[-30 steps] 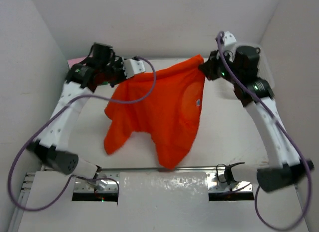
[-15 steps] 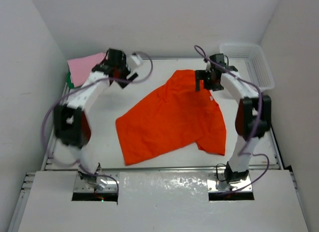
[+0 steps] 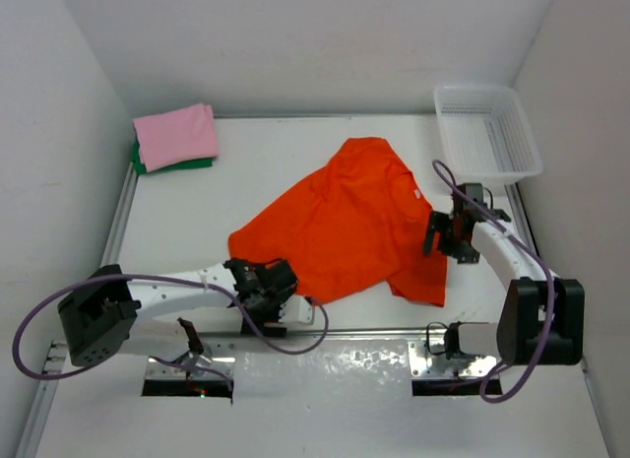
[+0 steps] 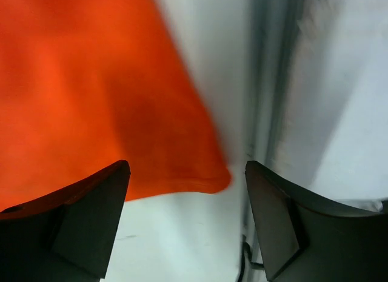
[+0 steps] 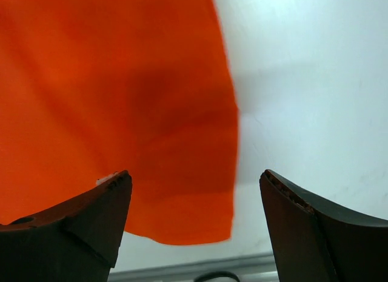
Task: Fold and stack the t-shirts
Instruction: Flatten out the tshirt
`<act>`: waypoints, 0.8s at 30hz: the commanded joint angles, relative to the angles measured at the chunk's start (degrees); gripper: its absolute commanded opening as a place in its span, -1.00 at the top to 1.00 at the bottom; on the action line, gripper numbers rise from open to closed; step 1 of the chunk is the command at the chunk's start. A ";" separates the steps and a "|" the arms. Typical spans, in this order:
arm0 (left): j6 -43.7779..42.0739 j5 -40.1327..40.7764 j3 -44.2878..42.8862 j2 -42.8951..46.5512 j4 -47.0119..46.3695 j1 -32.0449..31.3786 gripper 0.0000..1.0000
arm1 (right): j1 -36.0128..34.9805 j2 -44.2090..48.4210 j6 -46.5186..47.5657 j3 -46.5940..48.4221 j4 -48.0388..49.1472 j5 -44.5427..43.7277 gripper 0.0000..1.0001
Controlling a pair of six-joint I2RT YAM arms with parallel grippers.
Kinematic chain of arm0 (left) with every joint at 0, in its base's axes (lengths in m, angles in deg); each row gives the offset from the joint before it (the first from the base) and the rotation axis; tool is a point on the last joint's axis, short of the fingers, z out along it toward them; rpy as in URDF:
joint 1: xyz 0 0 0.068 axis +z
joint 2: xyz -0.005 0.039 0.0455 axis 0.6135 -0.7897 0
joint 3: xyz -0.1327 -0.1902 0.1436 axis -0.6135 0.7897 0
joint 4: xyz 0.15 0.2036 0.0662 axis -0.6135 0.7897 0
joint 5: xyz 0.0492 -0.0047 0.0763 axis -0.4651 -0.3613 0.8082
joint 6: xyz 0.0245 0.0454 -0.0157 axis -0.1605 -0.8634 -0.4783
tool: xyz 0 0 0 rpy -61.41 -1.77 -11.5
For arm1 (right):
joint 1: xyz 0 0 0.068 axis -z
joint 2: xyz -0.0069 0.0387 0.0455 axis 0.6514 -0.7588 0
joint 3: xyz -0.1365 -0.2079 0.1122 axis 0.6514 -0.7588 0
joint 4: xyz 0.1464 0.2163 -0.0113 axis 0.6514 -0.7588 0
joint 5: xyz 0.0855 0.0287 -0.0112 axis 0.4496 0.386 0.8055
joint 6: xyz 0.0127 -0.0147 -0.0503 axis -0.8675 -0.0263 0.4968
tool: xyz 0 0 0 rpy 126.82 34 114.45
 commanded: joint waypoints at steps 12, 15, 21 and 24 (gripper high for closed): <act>3.87 11.04 8.95 -0.93 -10.31 -1.72 -0.18 | 4.36 0.58 -5.83 -13.63 5.92 9.36 -0.64; 4.48 11.66 9.13 -0.49 -10.57 -1.72 0.33 | 4.28 3.30 -6.36 -17.40 4.07 6.10 -0.63; 5.89 13.59 8.43 -0.31 -11.01 -1.54 1.00 | 4.10 2.00 -9.69 -24.71 13.09 9.52 0.23; 6.59 16.84 7.20 0.04 -11.10 0.38 1.00 | 4.01 1.02 -11.02 -24.81 14.87 9.53 1.00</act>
